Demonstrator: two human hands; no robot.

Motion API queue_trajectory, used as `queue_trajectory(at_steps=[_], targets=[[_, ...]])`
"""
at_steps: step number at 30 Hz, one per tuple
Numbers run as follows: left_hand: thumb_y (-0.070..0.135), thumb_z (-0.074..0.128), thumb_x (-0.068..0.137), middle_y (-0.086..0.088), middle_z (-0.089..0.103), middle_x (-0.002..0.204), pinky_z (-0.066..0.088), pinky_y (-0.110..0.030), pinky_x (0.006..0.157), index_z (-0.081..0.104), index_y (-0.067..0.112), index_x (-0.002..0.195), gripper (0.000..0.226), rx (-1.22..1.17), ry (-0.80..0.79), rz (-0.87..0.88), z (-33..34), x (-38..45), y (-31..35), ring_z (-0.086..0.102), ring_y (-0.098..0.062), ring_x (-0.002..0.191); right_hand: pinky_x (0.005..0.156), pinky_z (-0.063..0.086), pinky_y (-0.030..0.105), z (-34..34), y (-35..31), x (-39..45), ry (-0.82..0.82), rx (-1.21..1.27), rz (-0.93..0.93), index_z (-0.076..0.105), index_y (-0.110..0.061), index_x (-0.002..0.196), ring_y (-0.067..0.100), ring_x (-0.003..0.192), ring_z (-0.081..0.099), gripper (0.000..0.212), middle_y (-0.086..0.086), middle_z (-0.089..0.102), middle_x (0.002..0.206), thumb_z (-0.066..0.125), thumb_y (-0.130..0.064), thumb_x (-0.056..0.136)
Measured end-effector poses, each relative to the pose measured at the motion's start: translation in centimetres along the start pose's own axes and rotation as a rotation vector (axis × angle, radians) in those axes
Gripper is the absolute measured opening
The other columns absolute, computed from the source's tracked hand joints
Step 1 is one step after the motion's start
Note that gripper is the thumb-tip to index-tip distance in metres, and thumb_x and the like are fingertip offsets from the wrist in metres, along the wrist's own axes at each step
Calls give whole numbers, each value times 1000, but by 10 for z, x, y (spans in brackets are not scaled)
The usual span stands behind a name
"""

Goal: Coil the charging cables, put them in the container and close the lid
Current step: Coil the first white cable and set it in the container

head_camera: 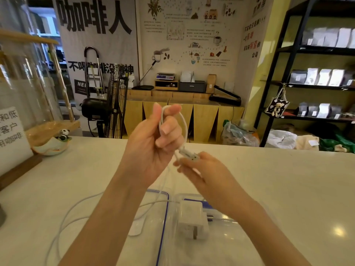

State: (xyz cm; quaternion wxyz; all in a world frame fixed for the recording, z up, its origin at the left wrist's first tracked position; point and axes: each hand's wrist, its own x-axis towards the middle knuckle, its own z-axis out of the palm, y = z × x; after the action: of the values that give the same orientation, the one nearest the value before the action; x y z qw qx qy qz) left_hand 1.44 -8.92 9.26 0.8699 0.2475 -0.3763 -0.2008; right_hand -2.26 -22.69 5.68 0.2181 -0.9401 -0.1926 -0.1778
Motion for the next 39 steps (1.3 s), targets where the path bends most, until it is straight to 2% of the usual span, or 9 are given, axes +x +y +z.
queue_trajectory(at_steps=[4,9,14,19,23,28,33,36,39], targets=[[29,28,92,7,55,49,37,-15,44,57,6,90,37,519,290,219,-10,-1,2,39,-4,40,76,47,23,4,-11,-6,-239,149,-62,58,-23,106,12,91,61,20,-3,69,101,41,-26,95],[20,29,96,4,62,62,42,-14,49,57,7,91,32,1216,426,271,-21,-3,-3,47,-4,47,81,48,33,-5,-12,-6,-136,-28,-106,55,-29,110,14,94,54,22,-1,63,100,38,-28,95],[28,31,96,2,59,65,50,-28,66,58,9,86,35,1837,271,-222,-16,-4,-12,52,-7,54,79,47,23,-16,-8,0,-22,-60,-96,56,-22,113,11,85,55,25,-4,61,99,38,-25,95],[31,34,95,7,44,35,32,-17,40,60,15,58,48,1432,233,-514,-16,-4,-8,34,-5,30,76,41,11,-19,4,0,52,0,-178,62,-13,104,9,88,53,20,2,60,101,47,-12,92],[37,43,89,4,34,37,22,-16,33,56,13,52,46,1163,252,-705,-17,-1,4,24,-7,31,79,40,3,-10,5,1,115,19,-203,61,-14,107,10,91,57,23,3,64,103,49,-10,88],[54,36,84,12,28,34,15,-17,34,55,15,54,53,802,11,-768,-20,-10,22,20,-4,30,84,43,14,-5,-3,3,145,165,-71,39,-21,130,4,99,52,39,-7,55,113,47,-13,92],[37,40,91,9,29,42,25,-16,35,58,13,65,40,278,-306,-644,-8,-11,27,27,-8,34,84,40,6,-4,7,6,275,219,-89,49,-17,123,-1,95,52,30,-2,59,114,42,-17,93],[31,31,96,3,29,46,27,-21,42,55,0,76,43,-222,-347,-509,-1,-7,21,31,-12,41,73,44,8,-4,2,4,224,395,-26,51,-24,116,-4,84,56,25,-14,61,95,42,-17,94],[32,26,96,-1,33,53,27,-23,48,52,-2,83,45,-320,-303,-303,3,-5,20,32,-12,46,63,43,8,-1,-5,1,88,515,19,54,-26,110,-2,73,58,22,-13,64,83,44,-15,93]])
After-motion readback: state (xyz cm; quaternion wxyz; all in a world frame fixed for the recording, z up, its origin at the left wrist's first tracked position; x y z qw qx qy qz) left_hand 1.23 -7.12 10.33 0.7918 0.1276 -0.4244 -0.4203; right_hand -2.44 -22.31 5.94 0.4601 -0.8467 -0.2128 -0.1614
